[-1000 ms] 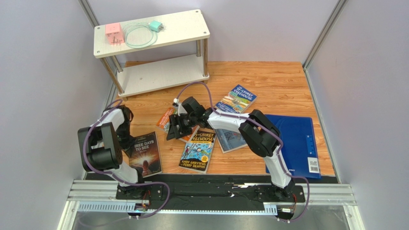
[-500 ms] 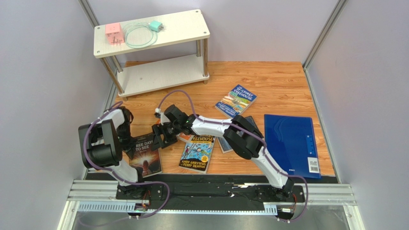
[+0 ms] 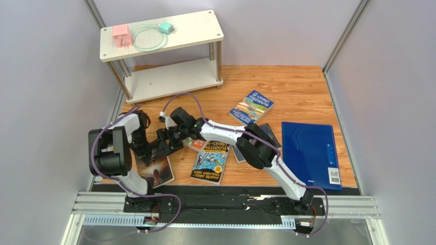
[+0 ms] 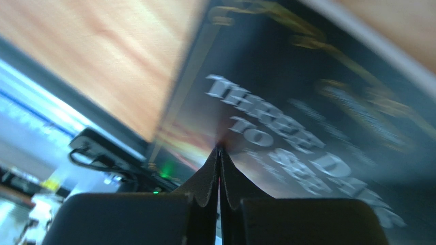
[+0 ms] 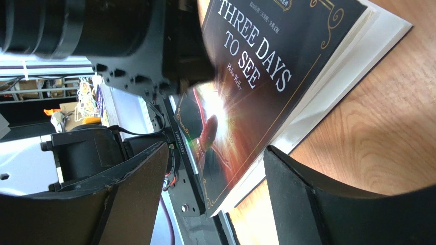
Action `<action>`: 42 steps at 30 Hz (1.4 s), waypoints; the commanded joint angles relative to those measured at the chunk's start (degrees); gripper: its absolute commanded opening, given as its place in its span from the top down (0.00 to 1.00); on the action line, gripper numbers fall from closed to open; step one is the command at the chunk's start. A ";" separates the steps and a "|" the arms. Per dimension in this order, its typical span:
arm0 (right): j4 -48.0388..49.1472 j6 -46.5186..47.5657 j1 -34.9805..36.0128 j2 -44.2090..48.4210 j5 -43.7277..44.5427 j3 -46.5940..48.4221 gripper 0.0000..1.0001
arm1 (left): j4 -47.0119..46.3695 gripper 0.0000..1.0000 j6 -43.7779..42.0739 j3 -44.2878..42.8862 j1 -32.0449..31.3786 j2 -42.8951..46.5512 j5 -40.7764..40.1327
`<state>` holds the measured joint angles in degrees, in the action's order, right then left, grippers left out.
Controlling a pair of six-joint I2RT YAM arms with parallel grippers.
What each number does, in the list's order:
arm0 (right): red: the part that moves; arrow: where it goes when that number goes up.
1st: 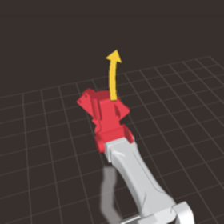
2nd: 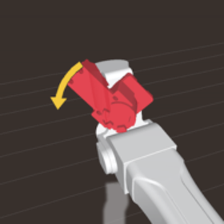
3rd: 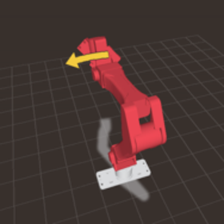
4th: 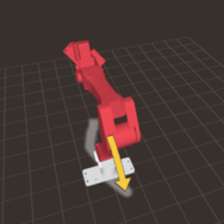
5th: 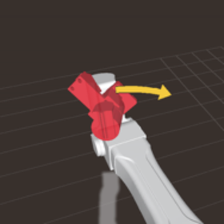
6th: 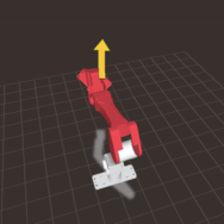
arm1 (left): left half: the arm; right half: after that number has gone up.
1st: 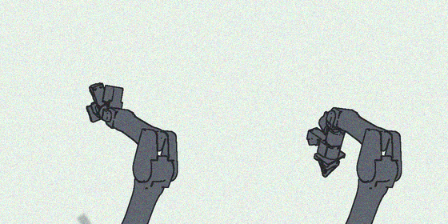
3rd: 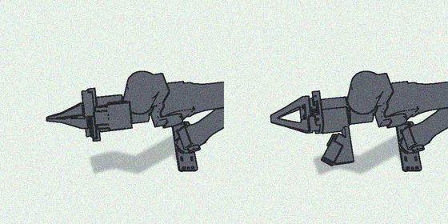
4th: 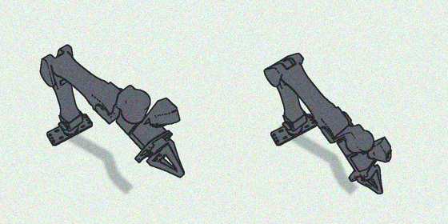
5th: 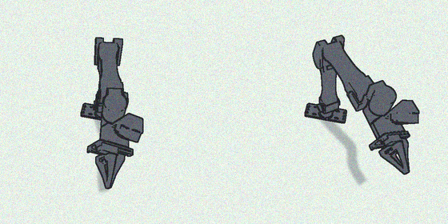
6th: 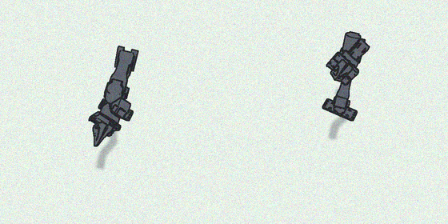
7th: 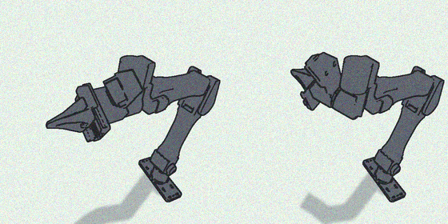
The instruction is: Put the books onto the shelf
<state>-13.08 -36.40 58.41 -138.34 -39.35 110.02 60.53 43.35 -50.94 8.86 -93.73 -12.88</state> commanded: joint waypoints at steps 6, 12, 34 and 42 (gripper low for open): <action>4.73 -0.86 -0.84 2.03 -2.49 -0.50 0.29 | -7.27 1.00 1.29 -4.87 -5.96 0.31 3.66; 4.56 -0.51 -0.93 1.23 -1.96 -3.23 0.31 | -5.00 1.00 1.21 -6.36 -5.87 -0.31 -3.10; 5.43 -0.51 -2.43 1.06 -0.37 -5.87 0.30 | -9.19 1.00 2.79 2.33 7.31 0.22 2.31; 5.88 -3.05 -2.60 -0.96 -2.13 -3.85 0.34 | -8.32 1.00 2.70 1.63 7.66 -1.80 1.46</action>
<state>-9.02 -37.71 56.27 -138.37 -40.23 104.29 58.06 45.82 -50.81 16.27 -92.71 -15.11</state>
